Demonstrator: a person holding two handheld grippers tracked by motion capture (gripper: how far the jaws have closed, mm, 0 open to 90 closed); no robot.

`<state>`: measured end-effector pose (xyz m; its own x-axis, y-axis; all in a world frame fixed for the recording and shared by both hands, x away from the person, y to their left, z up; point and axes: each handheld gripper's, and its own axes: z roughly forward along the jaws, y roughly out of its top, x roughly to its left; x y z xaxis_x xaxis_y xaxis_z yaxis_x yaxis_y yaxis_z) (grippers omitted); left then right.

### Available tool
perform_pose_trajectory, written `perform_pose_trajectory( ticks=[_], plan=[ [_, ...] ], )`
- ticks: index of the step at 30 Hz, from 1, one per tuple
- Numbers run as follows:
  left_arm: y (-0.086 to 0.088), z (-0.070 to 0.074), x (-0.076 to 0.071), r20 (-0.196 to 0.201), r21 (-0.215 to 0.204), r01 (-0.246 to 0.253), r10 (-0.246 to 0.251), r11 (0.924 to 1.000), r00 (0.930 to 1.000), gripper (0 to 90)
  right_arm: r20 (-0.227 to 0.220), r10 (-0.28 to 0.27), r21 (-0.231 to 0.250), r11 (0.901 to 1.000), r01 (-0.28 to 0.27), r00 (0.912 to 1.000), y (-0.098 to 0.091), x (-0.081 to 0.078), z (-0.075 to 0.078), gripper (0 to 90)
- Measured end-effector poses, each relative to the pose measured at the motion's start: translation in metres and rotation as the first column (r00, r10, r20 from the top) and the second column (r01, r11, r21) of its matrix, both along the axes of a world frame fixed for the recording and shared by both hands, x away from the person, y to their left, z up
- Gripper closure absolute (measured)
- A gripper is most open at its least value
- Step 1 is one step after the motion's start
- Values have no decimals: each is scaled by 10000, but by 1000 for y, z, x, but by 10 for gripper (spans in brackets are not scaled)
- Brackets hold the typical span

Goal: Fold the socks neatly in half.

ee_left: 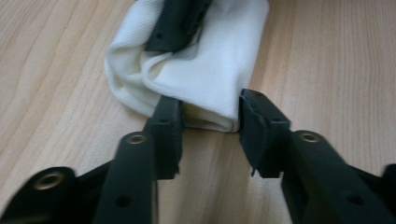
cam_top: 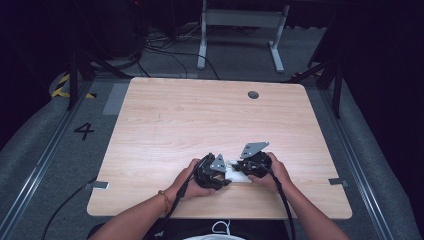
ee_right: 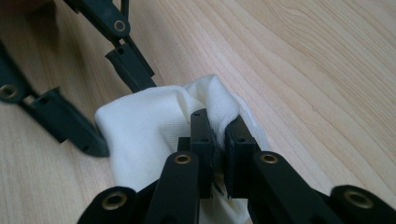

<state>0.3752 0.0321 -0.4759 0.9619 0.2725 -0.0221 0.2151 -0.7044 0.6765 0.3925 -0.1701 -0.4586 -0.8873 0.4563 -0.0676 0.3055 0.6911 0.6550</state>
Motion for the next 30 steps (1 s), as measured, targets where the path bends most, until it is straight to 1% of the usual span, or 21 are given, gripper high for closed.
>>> perform_pose_trajectory(
  ticks=[2,4,6,7,8,9,10,13,15,16,17,18,19,20,22,23,26,27,28,29,30],
  plan=[
    [1,1,3,4,74,105,-105,9999,9999,726,46,-41,-84,10000,42,10000,-1,-1,1,849],
    [3,1,7,-226,-20,316,-317,9995,9992,788,-49,-32,-65,10000,31,10000,-3,-2,2,846],
    [4,1,9,-297,-69,382,-384,9992,9988,808,-57,-32,-33,10000,32,10000,-4,-2,2,836],
    [4,1,10,-330,-64,438,-440,9990,9985,834,109,-261,-12,9997,261,9996,-7,-2,4,745],
    [4,1,11,-378,-53,466,-468,9989,9982,834,109,-261,-12,9997,261,9996,-7,-2,4,745],
    [4,1,12,-409,-45,512,-514,9987,9978,838,237,-387,38,9992,386,9990,-9,-1,5,690],
    [4,1,13,-455,-18,570,-570,9984,9973,840,558,-652,65,9979,649,9963,-13,0,8,596],
    [4,2,13,-502,-15,587,-587,9983,9970,843,747,-812,148,9967,803,9939,-17,0,12,561],
    [4,2,14,-602,-27,606,-607,9982,9963,843,1111,-858,151,9963,846,9901,-22,-2,18,533],
    [5,2,16,-612,-17,673,-672,9977,9959,844,1425,-591,407,9977,538,9880,-25,-6,23,533],
    [5,2,16,-612,-17,673,-672,9977,9959,844,1425,-591,407,9977,538,9880,-25,-6,23,533],
    [4,2,16,-654,-24,668,-668,9978,9956,844,1495,-414,540,9980,337,9879,-25,-7,25,532],
    [4,2,16,-650,-24,684,-684,9977,9955,844,1562,86,504,9986,-167,9877,-22,-10,25,529],
    [4,2,16,-650,-24,684,-684,9977,9955,844,1562,86,504,9986,-167,9877,-22,-10,25,529],
    [5,2,17,-687,-47,693,-694,9976,9952,845,1642,492,74,9987,-511,9852,-16,-10,21,515],
    [5,2,17,-690,-51,707,-709,9975,9951,846,1562,707,-212,9974,-682,9852,-12,-7,16,512],
    [4,2,17,-673,-7,729,-728,9973,9951,847,1429,662,-311,9976,-624,9875,-11,-1,11,526],
    [4,2,17,-664,4,770,-768,9970,9948,848,1403,570,-547,9973,-497,9885,-11,4,6,561],
    [4,2,17,-676,14,795,-792,9968,9946,848,1403,570,-547,9973,-497,9885,-11,4,6,561],
    [4,2,17,-713,15,770,-767,9970,9945,848,1410,542,-546,9974,-469,9885,-12,5,4,600],
    [4,2,18,-711,26,793,-789,9968,9943,850,1394,548,-401,9980,-497,9887,-14,8,4,701]
  ],
)
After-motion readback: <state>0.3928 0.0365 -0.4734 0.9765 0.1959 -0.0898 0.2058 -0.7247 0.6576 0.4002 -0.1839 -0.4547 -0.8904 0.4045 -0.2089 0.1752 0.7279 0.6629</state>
